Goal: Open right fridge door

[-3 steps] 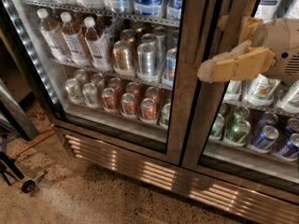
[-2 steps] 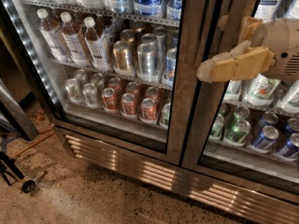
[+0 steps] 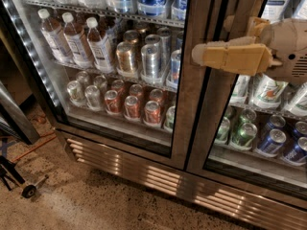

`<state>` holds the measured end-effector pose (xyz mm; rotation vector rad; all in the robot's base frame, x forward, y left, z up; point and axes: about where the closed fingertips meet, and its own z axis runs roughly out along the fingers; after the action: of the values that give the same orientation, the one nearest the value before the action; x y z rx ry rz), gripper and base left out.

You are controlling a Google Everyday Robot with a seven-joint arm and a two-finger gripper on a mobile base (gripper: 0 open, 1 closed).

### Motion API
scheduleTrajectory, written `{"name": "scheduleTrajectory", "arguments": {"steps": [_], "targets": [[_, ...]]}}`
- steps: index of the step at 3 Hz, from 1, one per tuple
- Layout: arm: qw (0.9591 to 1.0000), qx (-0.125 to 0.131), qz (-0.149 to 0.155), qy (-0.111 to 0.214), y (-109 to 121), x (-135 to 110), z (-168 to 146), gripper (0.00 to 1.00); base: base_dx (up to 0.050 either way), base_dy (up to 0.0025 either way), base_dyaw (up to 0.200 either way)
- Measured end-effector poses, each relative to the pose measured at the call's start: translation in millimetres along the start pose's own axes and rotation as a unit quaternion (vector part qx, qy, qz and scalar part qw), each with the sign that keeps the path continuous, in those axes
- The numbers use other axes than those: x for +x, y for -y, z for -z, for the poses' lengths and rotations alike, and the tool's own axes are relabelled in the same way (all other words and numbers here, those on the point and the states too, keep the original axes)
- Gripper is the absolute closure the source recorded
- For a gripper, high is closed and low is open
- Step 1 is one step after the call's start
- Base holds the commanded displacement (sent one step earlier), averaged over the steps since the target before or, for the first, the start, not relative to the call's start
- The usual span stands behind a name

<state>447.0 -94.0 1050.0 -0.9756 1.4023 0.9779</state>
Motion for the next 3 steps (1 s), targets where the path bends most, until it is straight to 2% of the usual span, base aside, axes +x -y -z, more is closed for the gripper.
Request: {"name": "scheduleTrajectory", "arguments": {"steps": [2,3], "targets": [[1.0000,0.000,0.000,0.000,0.0,0.0,0.0,0.89,0.000,0.00000,0.000],[1.0000,0.000,0.000,0.000,0.0,0.0,0.0,1.00,0.000,0.00000,0.000]]}}
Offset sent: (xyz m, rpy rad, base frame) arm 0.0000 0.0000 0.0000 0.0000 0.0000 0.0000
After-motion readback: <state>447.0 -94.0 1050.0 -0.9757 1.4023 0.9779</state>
